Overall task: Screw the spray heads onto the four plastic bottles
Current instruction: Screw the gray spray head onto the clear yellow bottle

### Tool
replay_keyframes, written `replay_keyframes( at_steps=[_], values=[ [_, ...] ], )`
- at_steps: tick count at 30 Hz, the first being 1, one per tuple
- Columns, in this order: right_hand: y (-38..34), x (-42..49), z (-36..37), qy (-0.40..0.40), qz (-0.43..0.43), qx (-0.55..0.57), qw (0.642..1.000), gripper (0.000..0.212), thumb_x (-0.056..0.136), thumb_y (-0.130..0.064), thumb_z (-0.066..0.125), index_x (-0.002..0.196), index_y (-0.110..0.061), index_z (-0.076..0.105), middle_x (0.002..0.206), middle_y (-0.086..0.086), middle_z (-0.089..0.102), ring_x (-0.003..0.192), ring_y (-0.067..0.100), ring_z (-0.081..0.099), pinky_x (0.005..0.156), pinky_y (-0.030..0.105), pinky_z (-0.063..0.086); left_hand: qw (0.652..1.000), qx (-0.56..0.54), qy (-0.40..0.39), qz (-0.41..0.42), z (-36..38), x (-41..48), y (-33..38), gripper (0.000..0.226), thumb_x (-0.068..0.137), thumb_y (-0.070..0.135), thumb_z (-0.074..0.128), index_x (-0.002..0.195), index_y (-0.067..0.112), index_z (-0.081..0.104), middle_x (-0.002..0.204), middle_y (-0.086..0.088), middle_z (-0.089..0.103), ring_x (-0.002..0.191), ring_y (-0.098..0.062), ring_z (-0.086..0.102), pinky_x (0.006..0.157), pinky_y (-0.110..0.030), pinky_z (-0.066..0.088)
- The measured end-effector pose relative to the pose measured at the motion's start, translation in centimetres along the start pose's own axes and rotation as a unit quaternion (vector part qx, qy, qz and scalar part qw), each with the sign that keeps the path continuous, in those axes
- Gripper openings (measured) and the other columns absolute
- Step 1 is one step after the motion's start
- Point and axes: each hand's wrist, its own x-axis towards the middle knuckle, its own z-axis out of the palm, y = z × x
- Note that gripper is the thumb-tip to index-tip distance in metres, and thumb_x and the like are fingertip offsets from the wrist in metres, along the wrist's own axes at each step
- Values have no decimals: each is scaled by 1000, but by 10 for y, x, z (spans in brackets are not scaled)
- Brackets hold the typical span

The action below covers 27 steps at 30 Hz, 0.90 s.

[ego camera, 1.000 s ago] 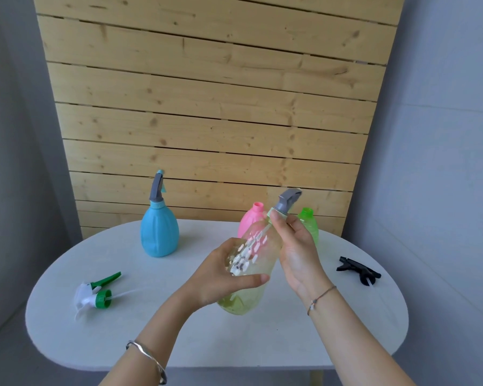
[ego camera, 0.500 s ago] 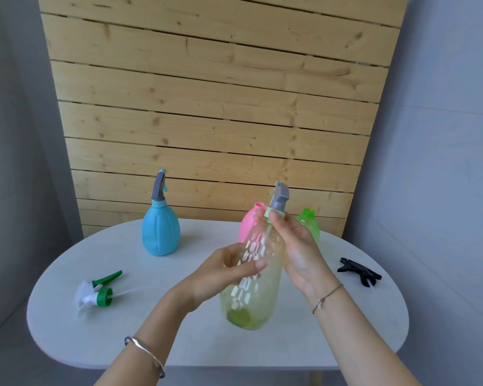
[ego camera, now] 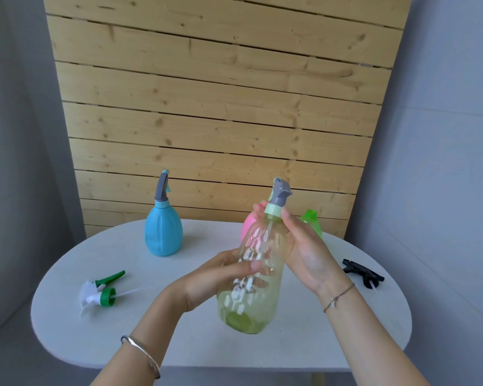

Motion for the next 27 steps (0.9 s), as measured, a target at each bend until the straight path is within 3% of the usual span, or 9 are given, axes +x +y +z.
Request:
replay_keyframes(
  at_steps=[2,6,9,12,15,18,21,24,27],
  values=[
    [0,0,3,26,-3,8,1000,54,80,-35,56,122,-1,59,107,4,73,106,16,66,78,29,56,1000,-10,11,9,2,0,1,29,68,50,66,94,39,72,95,8,76,91,-9,72,73,-15,54],
    [3,1,4,72,-3,-4,997,65,75,-37,61,125,5,55,118,16,65,103,24,61,82,36,55,999,-21,14,21,5,2,-1,36,70,52,64,99,32,71,98,4,75,93,-13,71,75,-17,53],
    [-1,-1,1,23,-8,-2,1000,59,79,-36,58,124,2,56,106,7,68,96,17,66,76,29,57,999,-45,-17,-1,3,0,-1,39,68,54,67,97,29,74,99,3,75,92,-13,71,78,-21,55],
    [-1,0,-4,2,-9,-54,999,48,78,-37,60,118,-11,63,102,-1,72,98,12,67,81,31,53,998,-43,-29,-17,0,0,-2,51,65,57,70,104,25,70,106,-1,73,97,-17,69,83,-24,55],
    [6,3,-3,53,-17,-124,991,51,65,-45,70,109,-20,68,100,-3,74,94,16,66,89,40,45,1000,18,7,10,-2,0,0,35,66,51,70,98,37,68,95,7,75,89,-9,71,73,-16,54],
    [11,4,3,76,-50,-134,987,46,63,-44,72,103,-21,70,97,-2,77,91,10,69,76,26,55,997,54,37,37,-5,0,-1,33,65,48,73,97,41,67,92,12,74,87,-5,70,71,-14,53],
    [14,4,10,86,-79,-142,983,42,71,-38,70,107,-15,70,96,-1,77,88,9,70,65,17,54,994,65,67,53,-9,-2,-3,38,65,47,76,100,38,66,92,13,73,87,-3,69,70,-12,51],
    [16,7,17,105,-90,-199,970,28,79,-31,70,102,-16,71,96,3,77,90,10,69,77,20,55,985,93,132,66,-14,-3,-9,47,62,51,78,104,36,62,95,15,73,87,0,68,69,-9,50],
    [19,14,27,112,-105,-255,954,13,79,-24,73,91,-22,73,88,0,77,80,6,68,78,20,52,967,131,204,76,-20,-5,-16,52,59,54,80,103,36,58,92,18,71,84,3,66,67,-7,48]
  ],
)
